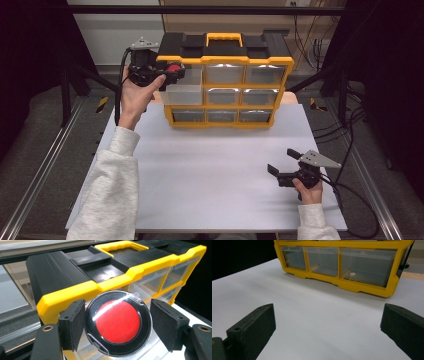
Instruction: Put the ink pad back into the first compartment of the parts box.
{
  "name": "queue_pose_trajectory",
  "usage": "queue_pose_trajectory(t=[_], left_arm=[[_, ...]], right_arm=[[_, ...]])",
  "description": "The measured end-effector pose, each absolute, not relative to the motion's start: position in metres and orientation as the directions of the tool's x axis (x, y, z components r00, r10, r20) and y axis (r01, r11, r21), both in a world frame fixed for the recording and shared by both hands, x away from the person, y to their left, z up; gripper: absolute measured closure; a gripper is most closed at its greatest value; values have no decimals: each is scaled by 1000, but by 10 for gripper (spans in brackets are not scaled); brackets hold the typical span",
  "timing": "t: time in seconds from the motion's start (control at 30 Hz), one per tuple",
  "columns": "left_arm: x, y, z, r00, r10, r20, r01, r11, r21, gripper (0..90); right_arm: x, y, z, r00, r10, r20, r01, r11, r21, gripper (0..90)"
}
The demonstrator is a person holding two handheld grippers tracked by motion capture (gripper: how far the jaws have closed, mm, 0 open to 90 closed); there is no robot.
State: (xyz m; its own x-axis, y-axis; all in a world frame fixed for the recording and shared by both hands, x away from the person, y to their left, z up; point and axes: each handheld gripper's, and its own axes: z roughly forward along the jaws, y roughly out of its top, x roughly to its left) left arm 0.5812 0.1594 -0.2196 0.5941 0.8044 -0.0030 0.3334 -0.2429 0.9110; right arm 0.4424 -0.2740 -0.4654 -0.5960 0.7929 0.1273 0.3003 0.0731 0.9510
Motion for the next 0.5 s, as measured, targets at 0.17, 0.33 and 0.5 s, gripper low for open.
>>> queue_pose_trajectory(t=[0.17,0.33,0.5], left_arm=[[583,157,-225,595,804,10,341,-264,902,299],[583,154,-229,596,802,25,344,-284,895,299],[585,151,-232,581,812,48,355,-306,883,299]], right_arm=[[442,-274,-465,-594,794,129,302,72,950,4],[442,-274,-466,-596,792,131,303,71,950,4],[442,-273,-466,-596,792,133,305,70,950,4]])
